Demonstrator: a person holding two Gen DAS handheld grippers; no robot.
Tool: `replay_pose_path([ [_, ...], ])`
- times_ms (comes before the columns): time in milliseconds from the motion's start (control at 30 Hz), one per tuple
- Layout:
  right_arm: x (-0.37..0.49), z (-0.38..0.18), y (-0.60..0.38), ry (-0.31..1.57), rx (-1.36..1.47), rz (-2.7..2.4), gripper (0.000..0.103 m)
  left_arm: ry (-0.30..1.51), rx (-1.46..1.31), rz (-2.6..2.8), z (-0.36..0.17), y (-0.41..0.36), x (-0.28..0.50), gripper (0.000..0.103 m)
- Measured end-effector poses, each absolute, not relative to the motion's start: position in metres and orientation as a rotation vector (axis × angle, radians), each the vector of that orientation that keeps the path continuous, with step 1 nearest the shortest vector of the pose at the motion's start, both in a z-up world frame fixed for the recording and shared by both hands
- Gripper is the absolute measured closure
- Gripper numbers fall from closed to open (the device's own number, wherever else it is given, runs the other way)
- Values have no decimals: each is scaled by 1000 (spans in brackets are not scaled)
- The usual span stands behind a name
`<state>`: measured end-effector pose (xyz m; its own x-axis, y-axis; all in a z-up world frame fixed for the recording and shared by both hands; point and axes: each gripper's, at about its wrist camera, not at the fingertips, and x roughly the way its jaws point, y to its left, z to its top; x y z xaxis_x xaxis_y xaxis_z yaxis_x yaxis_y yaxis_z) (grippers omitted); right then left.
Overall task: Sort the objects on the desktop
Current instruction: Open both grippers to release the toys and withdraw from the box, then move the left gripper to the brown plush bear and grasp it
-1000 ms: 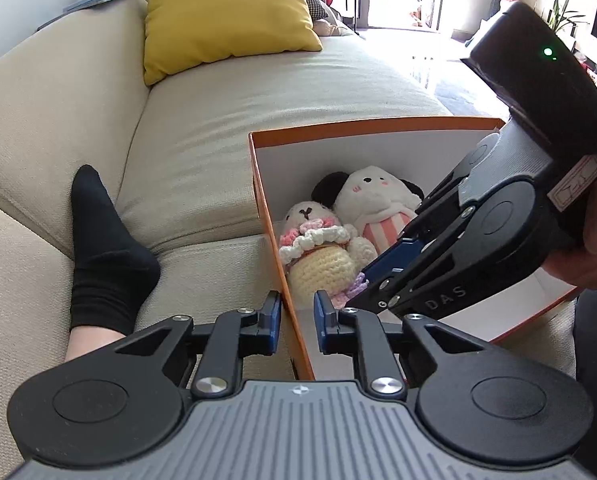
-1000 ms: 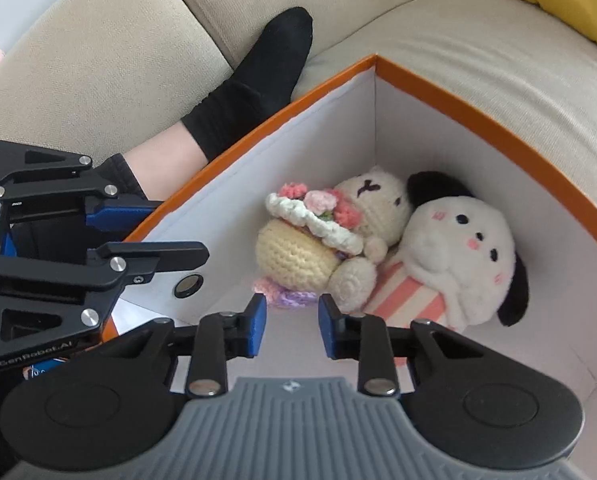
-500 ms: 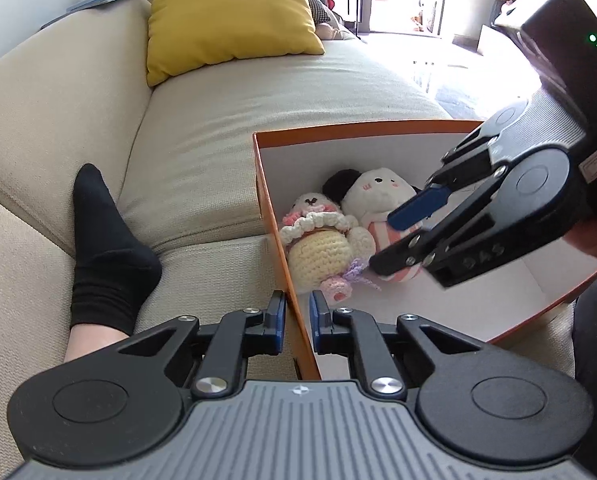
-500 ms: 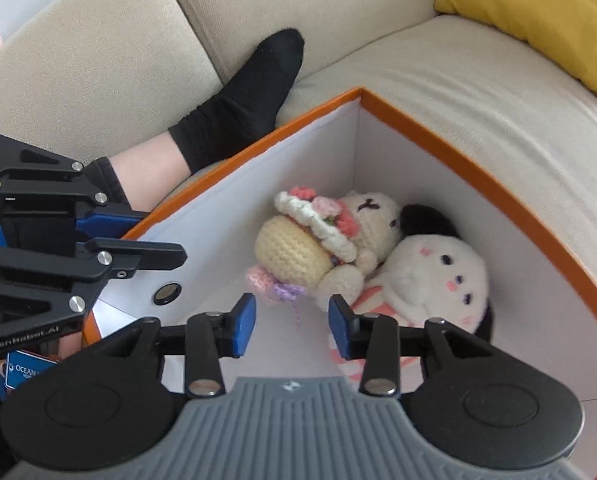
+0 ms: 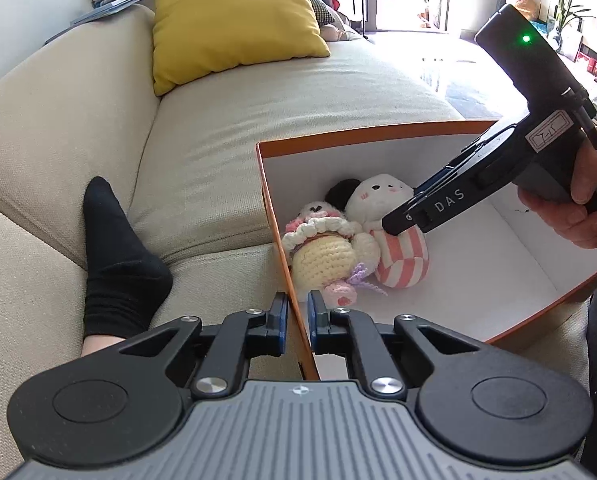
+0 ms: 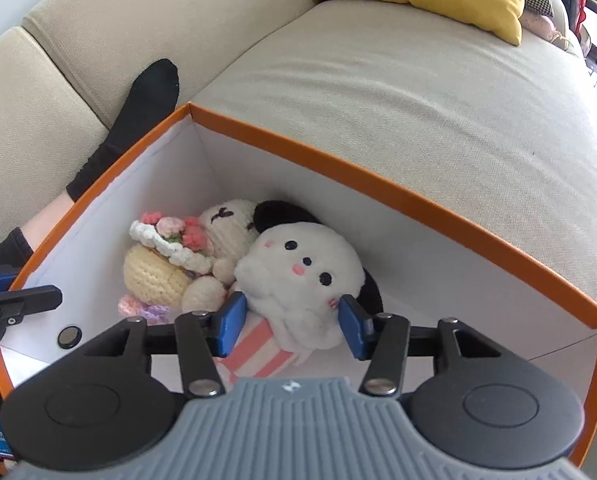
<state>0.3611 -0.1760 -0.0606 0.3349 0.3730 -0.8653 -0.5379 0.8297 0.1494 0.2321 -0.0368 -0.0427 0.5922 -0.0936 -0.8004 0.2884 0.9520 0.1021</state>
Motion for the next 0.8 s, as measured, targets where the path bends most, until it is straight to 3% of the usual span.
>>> replay_pose_path([
  [233,358,-53,-181,1074,-189,581,48,909,186,-237,-43,-30,229,91],
  [500,318,-17,-185,950,-225,574,46,775,107,-207,-8,-16,204,91],
  [600,289,1,-188,835,-247,583,40,726,109,-197,5,-15,187,91],
  [667,265,14,-189,753,-261,586,29,703,108,-191,12,-15,175,90],
  [800,220,30,-188,621,-278,601,29,661,121,-190,25,-16,151,87],
])
